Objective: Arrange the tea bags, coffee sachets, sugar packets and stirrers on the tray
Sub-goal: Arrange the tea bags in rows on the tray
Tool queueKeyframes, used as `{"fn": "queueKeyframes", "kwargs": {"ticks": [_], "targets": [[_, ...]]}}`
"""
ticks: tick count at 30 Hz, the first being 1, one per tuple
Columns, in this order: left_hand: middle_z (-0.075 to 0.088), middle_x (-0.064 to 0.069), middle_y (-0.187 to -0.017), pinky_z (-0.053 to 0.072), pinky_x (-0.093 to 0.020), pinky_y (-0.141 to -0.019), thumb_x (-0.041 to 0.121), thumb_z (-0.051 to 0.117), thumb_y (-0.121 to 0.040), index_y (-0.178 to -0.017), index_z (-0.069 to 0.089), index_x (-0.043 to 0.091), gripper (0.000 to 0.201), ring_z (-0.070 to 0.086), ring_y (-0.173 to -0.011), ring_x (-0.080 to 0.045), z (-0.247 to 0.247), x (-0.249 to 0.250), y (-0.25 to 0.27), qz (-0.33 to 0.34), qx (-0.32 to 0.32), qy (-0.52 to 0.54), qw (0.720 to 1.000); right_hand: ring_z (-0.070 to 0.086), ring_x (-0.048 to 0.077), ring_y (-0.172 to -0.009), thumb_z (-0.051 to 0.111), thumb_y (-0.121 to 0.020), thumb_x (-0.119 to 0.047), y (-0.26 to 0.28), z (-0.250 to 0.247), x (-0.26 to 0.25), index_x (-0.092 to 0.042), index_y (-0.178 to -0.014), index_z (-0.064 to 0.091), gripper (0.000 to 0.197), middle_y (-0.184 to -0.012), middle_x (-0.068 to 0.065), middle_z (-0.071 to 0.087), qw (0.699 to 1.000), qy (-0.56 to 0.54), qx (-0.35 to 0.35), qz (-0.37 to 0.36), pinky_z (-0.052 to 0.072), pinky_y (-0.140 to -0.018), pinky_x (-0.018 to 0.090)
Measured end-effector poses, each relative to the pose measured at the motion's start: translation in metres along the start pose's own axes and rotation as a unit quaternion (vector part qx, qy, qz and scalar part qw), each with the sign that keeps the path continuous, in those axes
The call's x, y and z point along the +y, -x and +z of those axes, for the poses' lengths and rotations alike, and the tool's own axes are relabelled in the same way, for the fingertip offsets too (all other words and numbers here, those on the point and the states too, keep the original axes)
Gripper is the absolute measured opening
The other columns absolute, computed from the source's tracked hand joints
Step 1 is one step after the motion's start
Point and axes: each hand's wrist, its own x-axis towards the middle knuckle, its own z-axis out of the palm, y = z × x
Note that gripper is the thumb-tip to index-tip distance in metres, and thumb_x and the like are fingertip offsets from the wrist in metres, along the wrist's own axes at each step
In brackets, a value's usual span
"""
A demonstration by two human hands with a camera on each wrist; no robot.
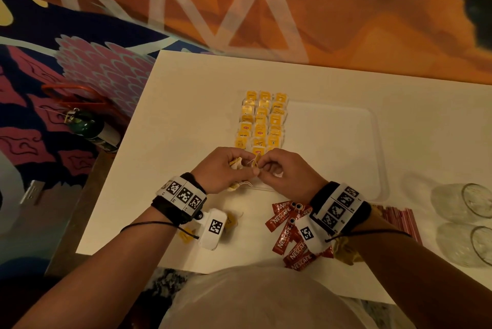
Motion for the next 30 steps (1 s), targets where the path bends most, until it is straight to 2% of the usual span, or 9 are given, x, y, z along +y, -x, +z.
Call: {"fn": "queueKeyframes", "kwargs": {"ticks": [2, 4, 7, 9, 13, 18, 22, 27, 30], "targets": [[0.067, 0.001, -0.092, 0.047, -0.021, -0.067, 0.035, 0.080, -0.081, -0.111, 0.074, 0.021, 0.033, 0.056, -0.068, -0.002, -0.002, -0.001, -0.001, 0.010, 0.005, -0.017, 1.000, 0.062, 0.006, -0.087, 0.069, -0.091, -0.018, -0.001, -0.002, 0.001, -0.016, -0.102, 0.070, 0.011, -0.097, -0.006, 0.065, 1.000, 0.006, -0.008, -0.011, 0.050, -0.077, 0.018], [0.064, 0.007, -0.081, 0.045, -0.019, -0.063, 0.031, 0.078, -0.084, -0.108, 0.074, 0.017, 0.027, 0.056, -0.062, -0.001, -0.001, -0.001, -0.004, 0.013, 0.018, -0.024, 0.999, 0.061, 0.006, -0.087, 0.067, -0.091, -0.012, -0.002, -0.003, 0.001, -0.016, -0.102, 0.071, 0.012, -0.098, -0.006, 0.064, 1.000, 0.012, -0.008, -0.012, 0.050, -0.078, 0.017], [0.061, 0.013, -0.068, 0.045, -0.018, -0.052, 0.020, 0.072, -0.091, -0.102, 0.074, 0.010, 0.015, 0.063, -0.056, -0.004, 0.000, 0.002, -0.007, -0.002, 0.045, -0.006, 0.999, 0.059, 0.002, -0.079, 0.065, -0.090, -0.008, -0.006, -0.005, 0.001, -0.016, -0.097, 0.069, 0.011, -0.090, -0.011, 0.063, 1.000, 0.004, 0.019, 0.015, 0.048, -0.074, 0.016], [0.065, 0.012, -0.066, 0.048, -0.020, -0.049, 0.018, 0.071, -0.091, -0.099, 0.074, 0.009, 0.012, 0.066, -0.056, -0.007, -0.001, 0.004, -0.010, -0.002, 0.050, -0.010, 0.999, 0.057, -0.002, -0.072, 0.066, -0.091, -0.011, -0.008, -0.006, 0.003, -0.015, -0.099, 0.068, 0.009, -0.085, -0.012, 0.062, 0.999, -0.002, 0.029, 0.040, 0.047, -0.070, 0.014], [0.072, -0.001, -0.074, 0.055, -0.026, -0.055, 0.018, 0.069, -0.092, -0.098, 0.072, 0.015, 0.007, 0.070, -0.063, -0.013, -0.005, 0.001, -0.018, 0.007, 0.031, -0.082, 0.996, 0.061, 0.005, -0.074, 0.067, -0.092, -0.019, -0.011, -0.008, 0.013, -0.019, -0.101, 0.069, 0.009, -0.091, -0.005, 0.068, 0.996, 0.021, 0.032, 0.077, 0.049, -0.071, 0.018], [0.063, 0.013, -0.083, 0.049, -0.025, -0.068, 0.023, 0.068, -0.092, -0.103, 0.069, 0.022, 0.011, 0.066, -0.076, -0.015, -0.003, -0.005, -0.029, -0.002, -0.005, -0.206, 0.979, 0.064, 0.010, -0.082, 0.064, -0.091, -0.017, -0.010, -0.014, 0.030, -0.021, -0.095, 0.072, 0.009, -0.087, -0.007, 0.069, 0.991, 0.083, 0.035, 0.098, 0.051, -0.075, 0.026], [0.069, 0.002, -0.109, 0.050, -0.029, -0.085, 0.025, 0.068, -0.089, -0.107, 0.071, 0.024, 0.019, 0.064, -0.098, -0.018, 0.001, -0.007, -0.037, 0.010, -0.021, -0.283, 0.959, 0.064, 0.011, -0.082, 0.065, -0.092, -0.020, -0.006, -0.015, 0.039, -0.027, -0.098, 0.073, 0.013, -0.086, -0.006, 0.069, 0.987, 0.123, 0.005, 0.105, 0.054, -0.077, 0.032], [0.069, -0.002, -0.111, 0.041, -0.023, -0.079, 0.029, 0.068, -0.089, -0.110, 0.069, 0.023, 0.021, 0.064, -0.099, -0.022, 0.007, -0.006, -0.047, 0.013, 0.002, -0.346, 0.938, 0.062, 0.010, -0.082, 0.068, -0.092, -0.025, -0.004, -0.013, 0.040, -0.028, -0.103, 0.074, 0.013, -0.089, -0.009, 0.067, 0.985, 0.133, -0.007, 0.107, 0.054, -0.080, 0.034], [0.069, -0.002, -0.108, 0.044, -0.027, -0.078, 0.033, 0.068, -0.089, -0.109, 0.068, 0.024, 0.022, 0.064, -0.093, -0.022, 0.008, -0.004, -0.052, 0.001, 0.012, -0.372, 0.928, 0.059, 0.008, -0.082, 0.068, -0.092, -0.024, -0.006, -0.012, 0.037, -0.025, -0.103, 0.074, 0.013, -0.088, -0.012, 0.063, 0.983, 0.151, -0.011, 0.103, 0.052, -0.080, 0.032]]}}
